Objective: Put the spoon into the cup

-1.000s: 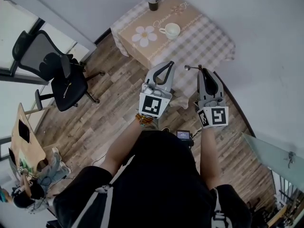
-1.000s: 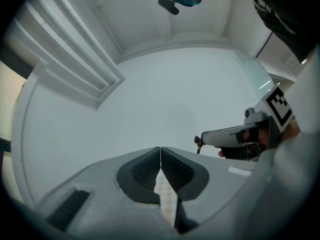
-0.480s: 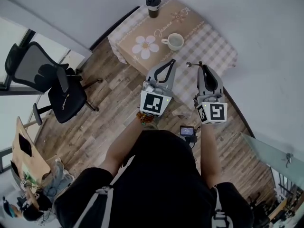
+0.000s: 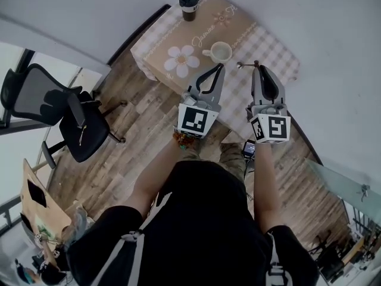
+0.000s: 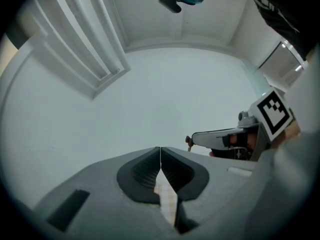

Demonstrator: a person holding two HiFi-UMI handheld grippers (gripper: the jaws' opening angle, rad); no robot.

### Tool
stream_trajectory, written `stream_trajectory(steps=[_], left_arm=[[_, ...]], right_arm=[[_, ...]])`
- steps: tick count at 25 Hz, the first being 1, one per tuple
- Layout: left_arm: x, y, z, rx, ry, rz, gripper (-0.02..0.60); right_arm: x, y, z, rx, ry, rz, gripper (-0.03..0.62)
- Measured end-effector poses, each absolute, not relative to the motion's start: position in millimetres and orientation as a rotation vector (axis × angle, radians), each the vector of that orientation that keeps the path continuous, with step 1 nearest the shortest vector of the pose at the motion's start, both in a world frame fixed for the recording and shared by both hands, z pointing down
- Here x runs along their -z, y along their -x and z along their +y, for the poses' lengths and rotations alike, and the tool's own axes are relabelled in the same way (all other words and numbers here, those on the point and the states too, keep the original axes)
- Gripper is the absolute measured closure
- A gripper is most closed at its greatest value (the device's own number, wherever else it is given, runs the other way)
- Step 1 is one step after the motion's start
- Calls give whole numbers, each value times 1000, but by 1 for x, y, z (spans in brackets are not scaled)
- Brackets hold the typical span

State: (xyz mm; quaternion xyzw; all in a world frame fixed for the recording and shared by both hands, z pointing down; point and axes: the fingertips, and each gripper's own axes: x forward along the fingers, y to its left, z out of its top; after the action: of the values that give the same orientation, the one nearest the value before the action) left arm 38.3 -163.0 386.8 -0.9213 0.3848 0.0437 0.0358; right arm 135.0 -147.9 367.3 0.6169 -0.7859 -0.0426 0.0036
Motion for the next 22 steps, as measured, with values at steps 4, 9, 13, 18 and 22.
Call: stream_trajectory(steps=[4, 9, 13, 18, 22], left_arm=[[-389, -46, -176, -108, 2799, 1177, 565], [-392, -44, -194, -112, 2759, 1281, 565], [-393, -49, -198, -92, 2752, 1307, 565], [-394, -60, -202, -87, 2751, 1302, 565], [-398, -61, -199, -86, 2773, 1302, 565]], right_arm=[[-372, -141, -162, 143, -1917, -2495, 559], [-380, -142, -173, 141, -1842, -2561, 559], [-380, -151, -177, 128, -1794, -2578, 559], [-379, -166, -188, 133, -1764, -2577, 559], [-382, -168, -195, 126, -1765, -2571, 559]])
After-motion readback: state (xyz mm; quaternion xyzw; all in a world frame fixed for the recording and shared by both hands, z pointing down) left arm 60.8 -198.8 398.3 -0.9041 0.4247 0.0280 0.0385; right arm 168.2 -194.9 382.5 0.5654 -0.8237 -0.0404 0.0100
